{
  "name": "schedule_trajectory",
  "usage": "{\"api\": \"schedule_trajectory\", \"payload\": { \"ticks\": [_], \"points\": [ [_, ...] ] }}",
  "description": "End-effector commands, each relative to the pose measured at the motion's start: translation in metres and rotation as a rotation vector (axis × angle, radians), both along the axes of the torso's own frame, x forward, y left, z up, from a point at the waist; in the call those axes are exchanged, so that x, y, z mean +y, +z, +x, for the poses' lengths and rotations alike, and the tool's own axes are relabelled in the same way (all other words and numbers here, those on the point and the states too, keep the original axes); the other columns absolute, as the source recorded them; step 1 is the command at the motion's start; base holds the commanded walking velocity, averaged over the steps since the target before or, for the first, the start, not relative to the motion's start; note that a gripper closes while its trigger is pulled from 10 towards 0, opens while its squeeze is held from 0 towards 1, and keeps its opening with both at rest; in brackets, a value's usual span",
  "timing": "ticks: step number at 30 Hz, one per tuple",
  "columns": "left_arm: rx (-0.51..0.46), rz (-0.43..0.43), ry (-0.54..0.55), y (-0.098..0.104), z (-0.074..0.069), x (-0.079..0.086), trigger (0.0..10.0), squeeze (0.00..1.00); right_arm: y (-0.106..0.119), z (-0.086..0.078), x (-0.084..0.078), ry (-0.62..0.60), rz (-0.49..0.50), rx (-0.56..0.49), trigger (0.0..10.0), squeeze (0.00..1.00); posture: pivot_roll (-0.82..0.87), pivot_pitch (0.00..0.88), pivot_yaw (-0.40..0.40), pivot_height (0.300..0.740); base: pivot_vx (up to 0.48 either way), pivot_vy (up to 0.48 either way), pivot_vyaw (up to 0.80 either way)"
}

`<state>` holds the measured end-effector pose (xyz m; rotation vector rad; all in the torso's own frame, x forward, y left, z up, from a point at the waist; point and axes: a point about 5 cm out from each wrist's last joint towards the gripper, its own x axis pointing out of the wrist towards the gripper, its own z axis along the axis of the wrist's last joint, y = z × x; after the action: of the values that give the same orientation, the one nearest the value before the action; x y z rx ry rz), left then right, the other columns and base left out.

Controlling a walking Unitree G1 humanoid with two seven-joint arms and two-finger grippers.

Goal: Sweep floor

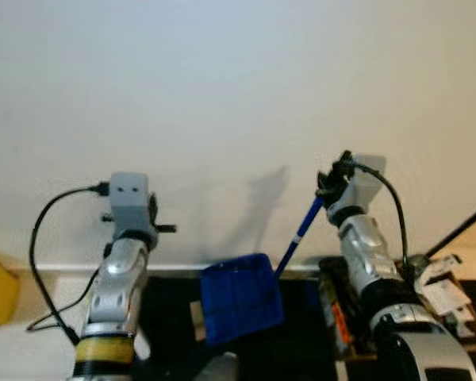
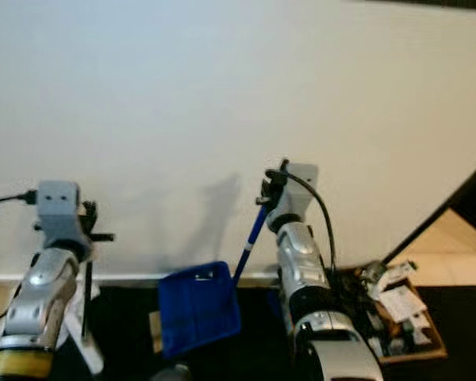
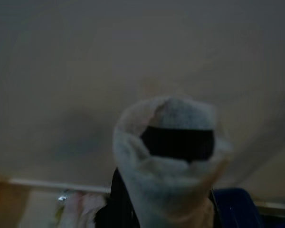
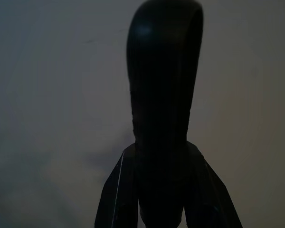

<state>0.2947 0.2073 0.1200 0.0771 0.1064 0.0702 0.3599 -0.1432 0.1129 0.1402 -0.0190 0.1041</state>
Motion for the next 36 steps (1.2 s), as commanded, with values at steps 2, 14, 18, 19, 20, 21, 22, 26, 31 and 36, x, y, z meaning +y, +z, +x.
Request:
{"api": "schedule_trajectory", "payload": {
  "ticks": [2,14,18,19,20,21,22,26,31,36],
  "points": [
    [-0.018,0.011,-0.008,0.003,-0.001,-0.003,10.0,0.00,0.005,0.001,0.000,-0.003,0.026,-0.022,10.0,0.00,0.22,0.059,-0.021,0.740,0.000,0.000,0.80],
    [-0.014,0.010,-0.018,0.002,0.000,-0.004,10.0,0.00,0.004,0.000,-0.003,-0.016,0.031,-0.020,10.0,0.00,0.21,0.064,-0.016,0.740,0.000,0.000,0.80],
    [-0.012,0.010,-0.022,0.002,0.000,-0.005,10.0,0.00,0.003,-0.001,-0.004,-0.024,0.033,-0.017,10.0,0.00,0.21,0.065,-0.015,0.740,0.000,0.000,0.79],
    [-0.011,0.011,-0.023,0.001,0.000,-0.005,10.0,0.00,0.003,-0.001,-0.005,-0.029,0.036,-0.016,10.0,0.00,0.21,0.065,-0.015,0.740,0.000,0.000,0.78],
    [-0.011,0.011,-0.023,0.001,0.000,-0.005,10.0,0.00,0.003,-0.001,-0.005,-0.029,0.036,-0.016,10.0,0.00,0.21,0.065,-0.015,0.740,0.000,0.000,0.78],
    [-0.010,0.011,-0.024,0.001,0.000,-0.005,10.0,0.00,0.003,-0.001,-0.006,-0.036,0.038,-0.014,10.0,0.00,0.21,0.064,-0.014,0.740,0.000,0.000,0.77],
    [-0.009,0.011,-0.026,0.001,0.000,-0.005,10.0,0.00,0.002,-0.001,-0.008,-0.051,0.041,-0.009,10.0,0.00,0.21,0.064,-0.013,0.740,0.000,0.000,0.00],
    [-0.007,0.011,-0.031,0.000,0.001,-0.006,10.0,0.00,0.002,-0.001,-0.015,-0.097,0.066,-0.006,10.0,0.00,0.21,0.062,-0.011,0.740,0.000,0.000,0.00],
    [-0.005,0.012,-0.038,0.000,0.002,-0.007,10.0,0.00,0.001,-0.002,-0.019,-0.119,0.068,-0.007,10.0,0.00,0.20,0.060,-0.010,0.740,0.000,0.000,0.00],
    [-0.005,0.011,-0.042,0.000,0.002,-0.008,10.0,0.00,-0.001,-0.002,-0.022,-0.139,0.098,0.009,10.0,0.00,0.20,0.059,-0.009,0.740,0.000,0.000,0.00]
  ]
}}
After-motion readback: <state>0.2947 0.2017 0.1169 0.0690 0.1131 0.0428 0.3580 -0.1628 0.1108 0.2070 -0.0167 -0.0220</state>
